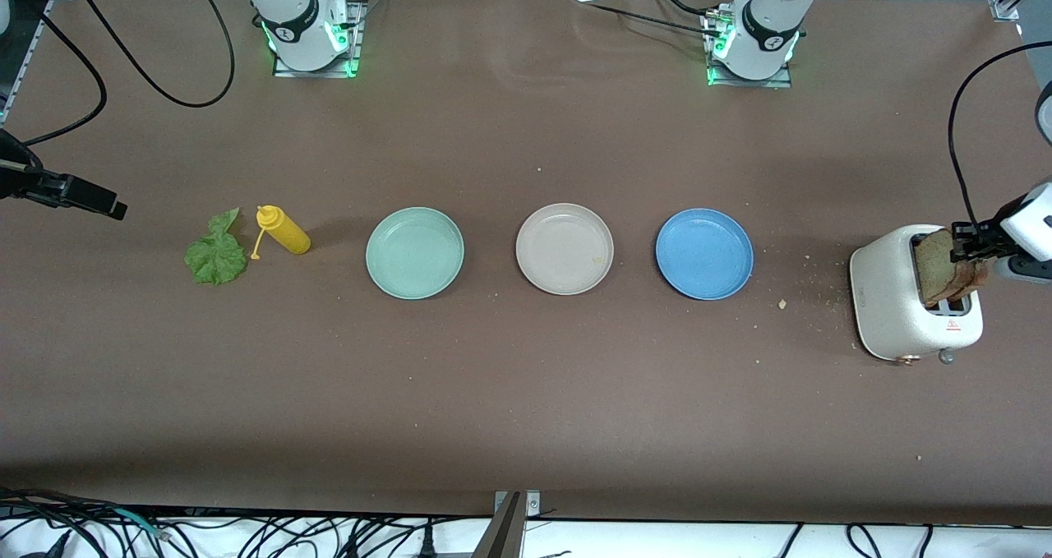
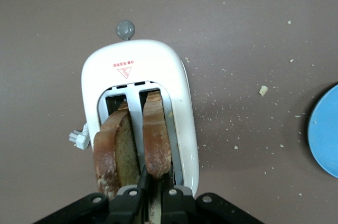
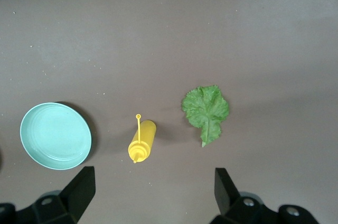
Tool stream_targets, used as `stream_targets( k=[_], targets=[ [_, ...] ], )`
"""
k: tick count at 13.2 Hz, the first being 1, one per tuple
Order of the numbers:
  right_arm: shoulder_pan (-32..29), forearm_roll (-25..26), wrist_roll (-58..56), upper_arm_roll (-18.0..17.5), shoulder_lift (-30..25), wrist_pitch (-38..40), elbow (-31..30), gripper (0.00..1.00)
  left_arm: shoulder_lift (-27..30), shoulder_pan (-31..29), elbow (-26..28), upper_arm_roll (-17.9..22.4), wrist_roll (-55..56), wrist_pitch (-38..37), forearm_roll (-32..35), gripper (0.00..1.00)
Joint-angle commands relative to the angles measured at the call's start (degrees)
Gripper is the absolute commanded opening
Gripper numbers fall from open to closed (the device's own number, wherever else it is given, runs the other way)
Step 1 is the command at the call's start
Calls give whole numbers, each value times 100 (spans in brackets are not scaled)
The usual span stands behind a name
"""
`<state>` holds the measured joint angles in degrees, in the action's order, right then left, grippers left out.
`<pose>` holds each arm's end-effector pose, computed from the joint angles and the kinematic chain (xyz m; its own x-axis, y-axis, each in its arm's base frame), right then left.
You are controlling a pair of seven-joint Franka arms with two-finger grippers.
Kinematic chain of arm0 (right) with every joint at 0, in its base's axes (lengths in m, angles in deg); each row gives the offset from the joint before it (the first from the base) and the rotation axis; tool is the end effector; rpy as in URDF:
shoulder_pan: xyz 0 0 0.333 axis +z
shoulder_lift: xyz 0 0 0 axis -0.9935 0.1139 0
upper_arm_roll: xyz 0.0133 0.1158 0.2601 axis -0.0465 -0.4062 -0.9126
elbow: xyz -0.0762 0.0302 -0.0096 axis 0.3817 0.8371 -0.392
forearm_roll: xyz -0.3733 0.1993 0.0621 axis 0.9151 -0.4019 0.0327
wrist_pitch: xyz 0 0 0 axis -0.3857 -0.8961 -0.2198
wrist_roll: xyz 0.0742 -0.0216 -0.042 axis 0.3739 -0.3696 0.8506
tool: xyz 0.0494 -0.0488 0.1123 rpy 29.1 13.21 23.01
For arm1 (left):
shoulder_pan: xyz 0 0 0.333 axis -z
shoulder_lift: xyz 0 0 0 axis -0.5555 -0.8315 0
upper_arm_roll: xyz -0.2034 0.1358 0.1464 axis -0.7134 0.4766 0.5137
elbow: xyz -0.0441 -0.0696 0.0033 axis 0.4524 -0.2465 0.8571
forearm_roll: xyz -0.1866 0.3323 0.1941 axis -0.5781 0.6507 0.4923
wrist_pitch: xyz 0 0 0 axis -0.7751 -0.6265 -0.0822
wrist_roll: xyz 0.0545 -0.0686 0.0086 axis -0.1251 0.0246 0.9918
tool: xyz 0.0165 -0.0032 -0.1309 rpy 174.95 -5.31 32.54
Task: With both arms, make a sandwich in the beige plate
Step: 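Reach the left gripper down into the toaster and grasp a bread slice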
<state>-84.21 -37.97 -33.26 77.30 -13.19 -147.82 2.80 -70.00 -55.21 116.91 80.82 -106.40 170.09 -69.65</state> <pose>0.6359 -0.0423 0.5207 0.9801 -0.1862 -0.0695 -0.1878 -0.9820 -0.0178 0.6146 0.1732 0.3631 0.9852 -0.1702 -0.0179 -0.1710 -0.9839 -0.0530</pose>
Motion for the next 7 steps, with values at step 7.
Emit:
stream_targets(
  k=[7],
  targets=[
    [-21, -72, -55, 8, -66, 46, -53, 100, -16, 160, -1296, -1270, 92, -2038, -396, 0]
  ],
)
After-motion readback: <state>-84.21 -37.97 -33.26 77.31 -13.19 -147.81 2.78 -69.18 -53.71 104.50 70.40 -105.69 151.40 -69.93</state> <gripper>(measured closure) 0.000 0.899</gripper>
